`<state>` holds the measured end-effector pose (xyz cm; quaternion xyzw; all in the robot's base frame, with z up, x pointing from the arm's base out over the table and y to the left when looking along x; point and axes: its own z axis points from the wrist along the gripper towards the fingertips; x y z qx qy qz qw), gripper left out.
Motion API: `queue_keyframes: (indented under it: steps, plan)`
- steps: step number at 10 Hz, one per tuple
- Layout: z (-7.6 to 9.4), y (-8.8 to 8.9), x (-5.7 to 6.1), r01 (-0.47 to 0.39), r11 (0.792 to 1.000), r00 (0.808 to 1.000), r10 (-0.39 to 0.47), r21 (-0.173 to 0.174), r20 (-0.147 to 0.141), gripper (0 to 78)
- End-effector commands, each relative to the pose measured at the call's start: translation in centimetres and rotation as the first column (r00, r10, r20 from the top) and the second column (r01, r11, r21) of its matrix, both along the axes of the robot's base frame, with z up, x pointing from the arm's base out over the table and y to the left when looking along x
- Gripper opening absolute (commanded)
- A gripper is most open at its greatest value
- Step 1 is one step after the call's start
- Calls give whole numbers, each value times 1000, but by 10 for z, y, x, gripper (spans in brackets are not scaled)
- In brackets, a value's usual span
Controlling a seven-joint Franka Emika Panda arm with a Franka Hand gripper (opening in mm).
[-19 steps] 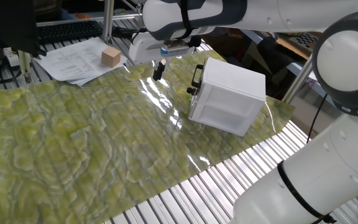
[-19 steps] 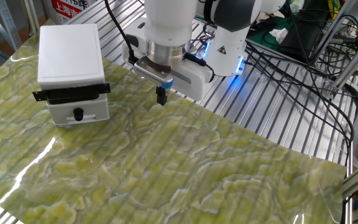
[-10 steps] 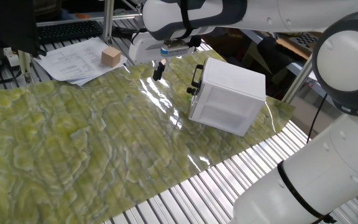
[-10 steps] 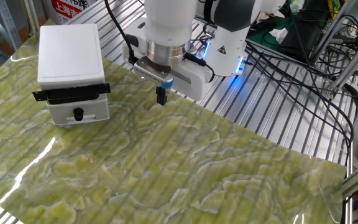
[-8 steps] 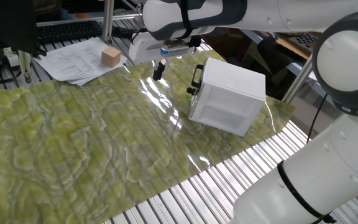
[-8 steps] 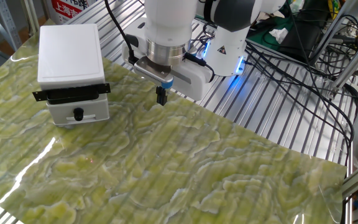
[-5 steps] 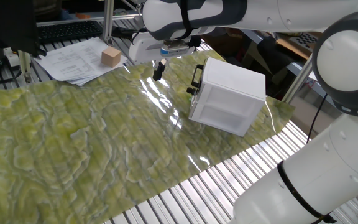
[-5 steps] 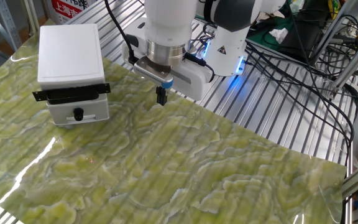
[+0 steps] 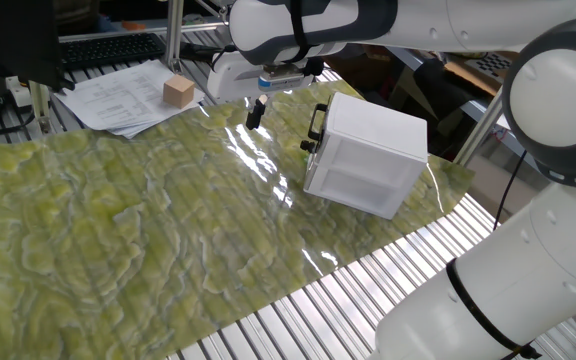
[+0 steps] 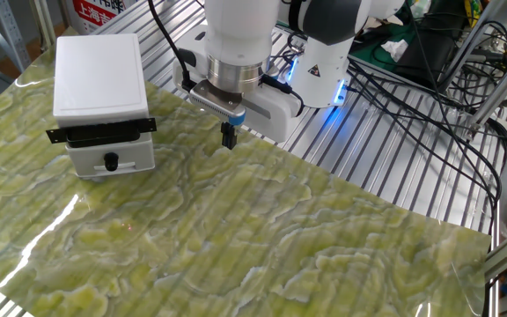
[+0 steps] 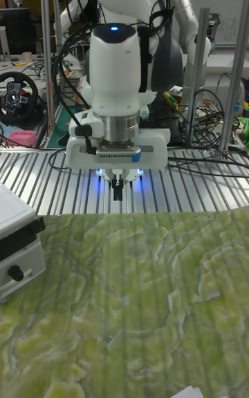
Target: Take something out of a drawer
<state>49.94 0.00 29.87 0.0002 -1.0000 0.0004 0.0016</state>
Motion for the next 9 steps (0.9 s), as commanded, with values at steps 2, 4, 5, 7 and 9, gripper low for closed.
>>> queue_keyframes:
  steps: [2, 4, 5, 7, 9]
  plan:
    - [0, 0, 0, 310, 951, 950, -310, 0, -28, 0]
    - [0, 0, 0, 309, 951, 951, -309, 1, -29, 0]
    - [0, 0, 0, 309, 951, 951, -309, 1, -29, 0]
    - [0, 0, 3, 322, 947, 946, -322, 0, -36, 0]
    - [1, 0, 10, 329, 944, 944, -329, 0, -37, 0]
